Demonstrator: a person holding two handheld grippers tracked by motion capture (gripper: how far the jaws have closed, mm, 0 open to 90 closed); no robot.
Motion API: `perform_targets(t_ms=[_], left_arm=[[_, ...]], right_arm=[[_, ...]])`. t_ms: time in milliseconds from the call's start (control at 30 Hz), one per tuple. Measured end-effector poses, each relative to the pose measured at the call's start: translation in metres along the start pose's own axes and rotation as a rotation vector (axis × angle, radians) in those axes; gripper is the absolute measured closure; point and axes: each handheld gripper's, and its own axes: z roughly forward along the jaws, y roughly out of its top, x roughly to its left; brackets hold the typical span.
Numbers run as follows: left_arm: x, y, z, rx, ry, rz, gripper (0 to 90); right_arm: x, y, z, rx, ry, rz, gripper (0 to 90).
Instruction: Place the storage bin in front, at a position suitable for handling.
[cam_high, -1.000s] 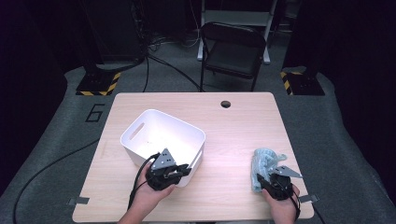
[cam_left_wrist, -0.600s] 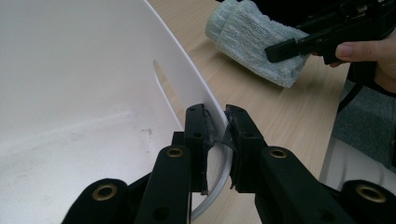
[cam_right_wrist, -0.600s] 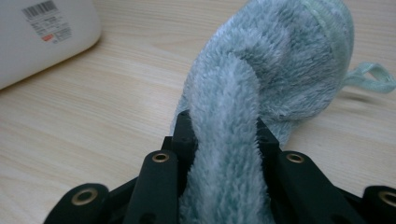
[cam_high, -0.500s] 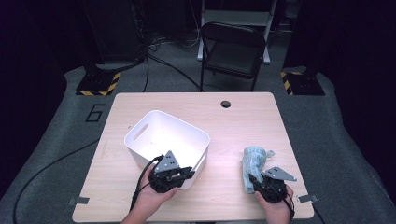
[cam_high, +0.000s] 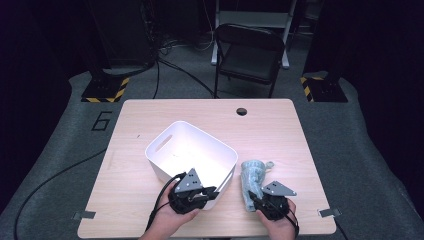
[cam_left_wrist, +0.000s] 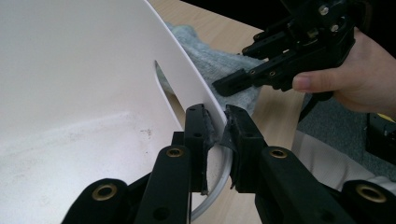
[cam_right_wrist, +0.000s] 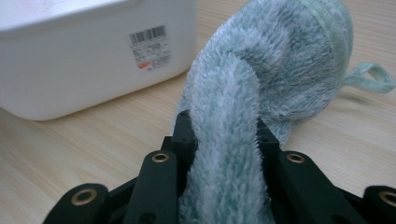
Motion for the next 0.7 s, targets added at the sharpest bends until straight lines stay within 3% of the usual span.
perform_targets(t_ms=[300,433,700], left_arm=[[-0.012,0.001,0.005,-0.001,-0.023,0.011,79.6],[-0.012,0.001,0.005,0.003,-0.037,0.01,79.4],[-0.012,0.002,0.006,0.003,-0.048,0.01,79.3]], right_arm=[[0.008,0.0,0.008,0.017,0.027,-0.031,68.5],[0.005,-0.003,0.013,0.015,0.021,-0.004,63.9],[0.009,-0.003,0.019,0.003,0.036,-0.022,67.7]])
